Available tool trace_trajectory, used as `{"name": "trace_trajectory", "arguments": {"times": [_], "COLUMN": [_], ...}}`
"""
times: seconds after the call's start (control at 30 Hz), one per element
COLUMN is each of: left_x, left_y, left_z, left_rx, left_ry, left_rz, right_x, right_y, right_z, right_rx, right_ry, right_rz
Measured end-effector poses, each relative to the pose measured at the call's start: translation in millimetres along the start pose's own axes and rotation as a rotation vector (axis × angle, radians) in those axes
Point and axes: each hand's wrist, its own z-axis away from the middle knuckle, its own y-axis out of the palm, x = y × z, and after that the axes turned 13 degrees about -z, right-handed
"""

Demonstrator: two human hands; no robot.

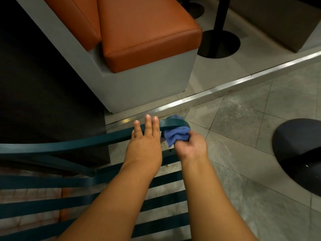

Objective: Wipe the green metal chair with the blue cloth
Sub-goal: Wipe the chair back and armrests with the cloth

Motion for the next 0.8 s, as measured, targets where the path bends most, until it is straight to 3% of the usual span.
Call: {"name": "trace_trajectory", "arguments": {"times": [0.17,0.33,0.47,0.57,0.67,0.73,0.8], "left_x": [3.8,18.6,26.6,37.4,52.8,60.2,62.8], "left_y": [-4.4,-4.0,7.7,12.9,17.2,21.8,29.0], "left_z": [0.2,10.7,12.8,9.4,7.2,6.2,4.3], "left_rx": [0.035,-0.022,-0.153,-0.184,-0.146,-0.137,-0.134], "left_ry": [0.029,0.045,0.002,-0.082,-0.056,-0.013,0.001], "left_rz": [0.035,0.188,0.167,0.101,0.118,0.149,0.200], "right_x": [-5.8,-8.4,-48.6,-58.2,-48.5,-32.6,-9.5], "right_y": [-14.1,2.5,-3.2,-25.0,-29.5,-25.8,-18.2], "right_z": [43.4,65.3,44.9,16.3,7.2,-5.1,-20.1], "right_rx": [0.038,0.190,0.397,0.458,0.476,0.369,0.257], "right_ry": [-0.284,-0.753,-0.830,-0.935,-1.024,-1.029,-0.855], "right_rz": [0.596,1.162,1.687,2.093,2.031,1.937,1.687]}}
